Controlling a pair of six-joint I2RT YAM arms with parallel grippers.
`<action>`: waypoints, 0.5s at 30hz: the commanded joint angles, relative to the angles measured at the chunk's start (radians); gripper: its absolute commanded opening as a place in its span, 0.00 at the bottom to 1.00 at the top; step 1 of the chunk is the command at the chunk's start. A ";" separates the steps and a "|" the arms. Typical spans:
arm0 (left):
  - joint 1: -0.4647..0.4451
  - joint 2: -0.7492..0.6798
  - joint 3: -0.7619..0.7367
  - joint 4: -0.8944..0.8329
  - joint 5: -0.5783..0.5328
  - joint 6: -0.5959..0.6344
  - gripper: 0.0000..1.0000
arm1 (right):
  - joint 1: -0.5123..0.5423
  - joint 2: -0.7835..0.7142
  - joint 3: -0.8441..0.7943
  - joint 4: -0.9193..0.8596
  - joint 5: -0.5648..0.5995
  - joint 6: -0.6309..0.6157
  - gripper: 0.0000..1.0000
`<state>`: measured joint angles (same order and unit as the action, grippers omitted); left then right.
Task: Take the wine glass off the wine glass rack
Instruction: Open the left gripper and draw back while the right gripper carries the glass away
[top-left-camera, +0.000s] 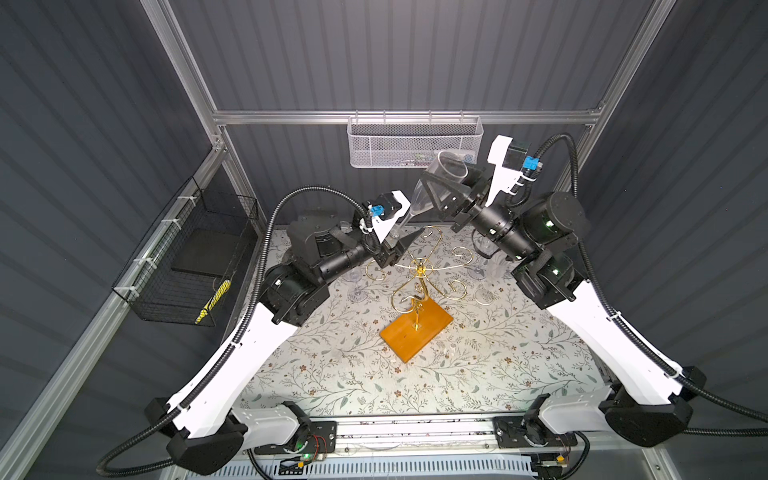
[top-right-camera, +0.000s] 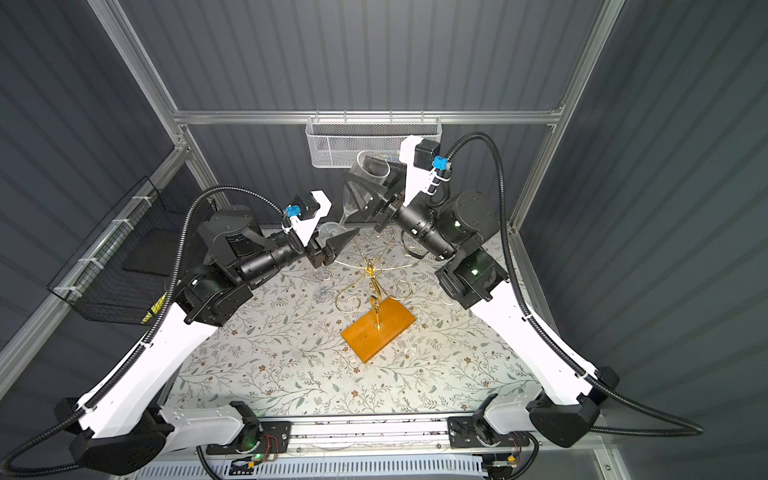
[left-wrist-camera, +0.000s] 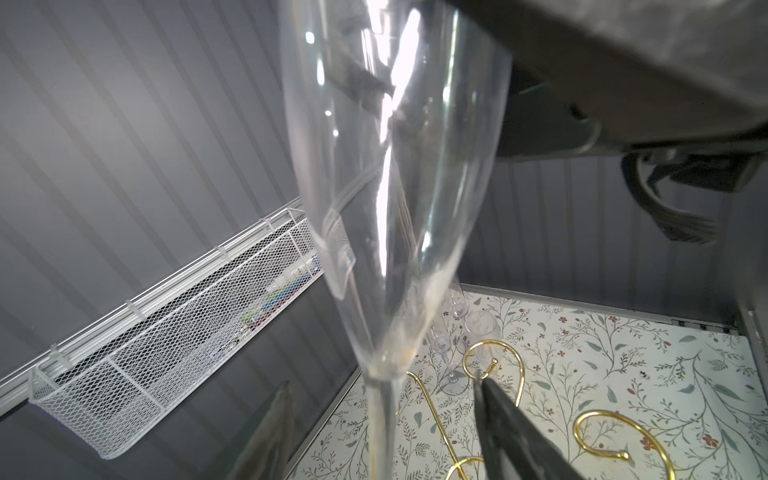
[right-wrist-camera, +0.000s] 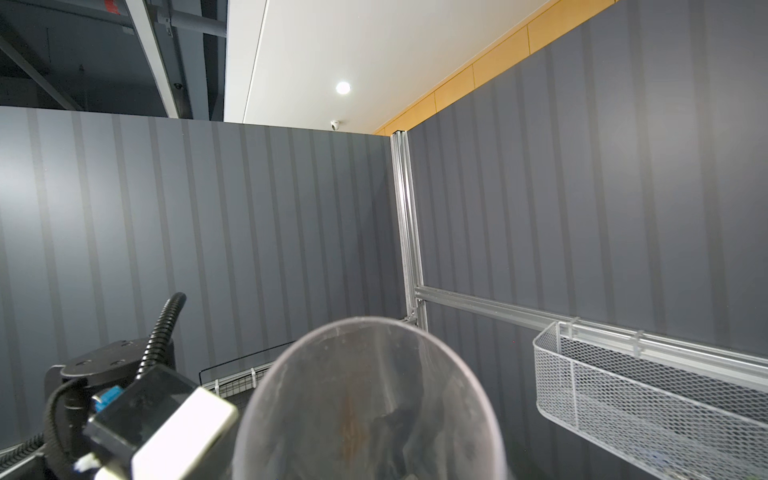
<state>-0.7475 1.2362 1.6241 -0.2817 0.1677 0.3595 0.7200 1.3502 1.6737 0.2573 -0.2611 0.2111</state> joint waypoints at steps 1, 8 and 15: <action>-0.004 -0.070 -0.019 -0.019 -0.010 -0.001 0.73 | -0.014 -0.044 0.016 0.014 0.019 -0.068 0.49; -0.004 -0.203 -0.092 -0.045 -0.100 -0.013 0.75 | -0.050 -0.125 0.000 -0.093 0.102 -0.250 0.49; -0.004 -0.297 -0.126 -0.096 -0.177 -0.027 0.75 | -0.094 -0.307 -0.113 -0.199 0.220 -0.410 0.50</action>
<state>-0.7475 0.9600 1.5112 -0.3477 0.0391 0.3508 0.6384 1.1027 1.5852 0.0872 -0.1165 -0.0975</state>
